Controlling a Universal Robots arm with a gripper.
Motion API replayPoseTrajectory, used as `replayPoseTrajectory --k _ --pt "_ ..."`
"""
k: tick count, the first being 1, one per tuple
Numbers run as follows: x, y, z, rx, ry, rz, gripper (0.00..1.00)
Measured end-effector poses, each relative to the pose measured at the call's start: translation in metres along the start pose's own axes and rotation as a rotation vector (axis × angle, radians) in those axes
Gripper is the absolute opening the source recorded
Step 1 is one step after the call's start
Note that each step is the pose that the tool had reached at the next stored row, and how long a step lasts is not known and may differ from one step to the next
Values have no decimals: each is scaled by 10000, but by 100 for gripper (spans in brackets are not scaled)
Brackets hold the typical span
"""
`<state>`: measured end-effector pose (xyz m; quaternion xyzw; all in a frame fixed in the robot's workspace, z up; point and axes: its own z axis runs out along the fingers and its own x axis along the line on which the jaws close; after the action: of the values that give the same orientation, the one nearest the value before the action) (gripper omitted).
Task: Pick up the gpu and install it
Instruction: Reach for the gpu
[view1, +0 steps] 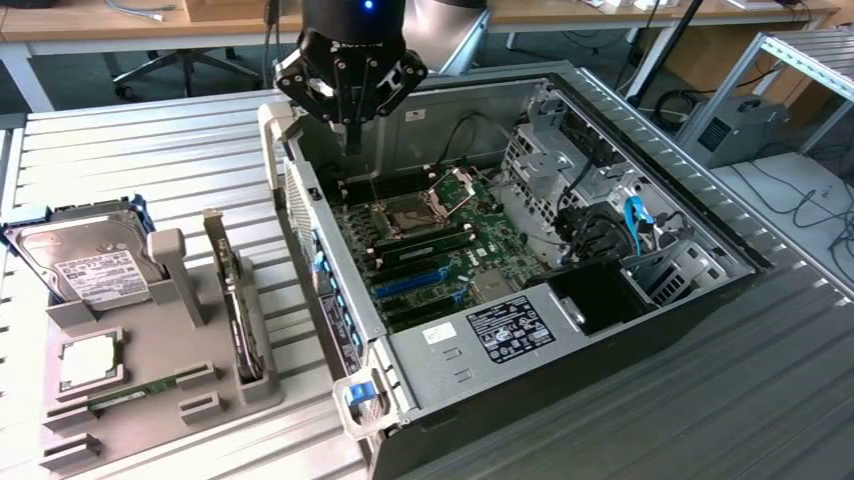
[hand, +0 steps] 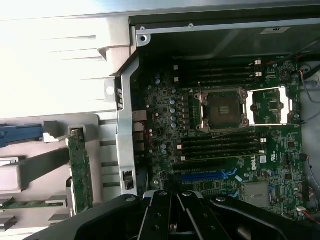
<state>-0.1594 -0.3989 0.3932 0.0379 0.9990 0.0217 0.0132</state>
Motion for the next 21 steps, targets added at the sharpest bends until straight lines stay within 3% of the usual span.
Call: replayPoseTrajectory --k 5,21 --pt "113 -8 -3 0 1 0 11" --pt "192 -14 -5 1 1 0 11"
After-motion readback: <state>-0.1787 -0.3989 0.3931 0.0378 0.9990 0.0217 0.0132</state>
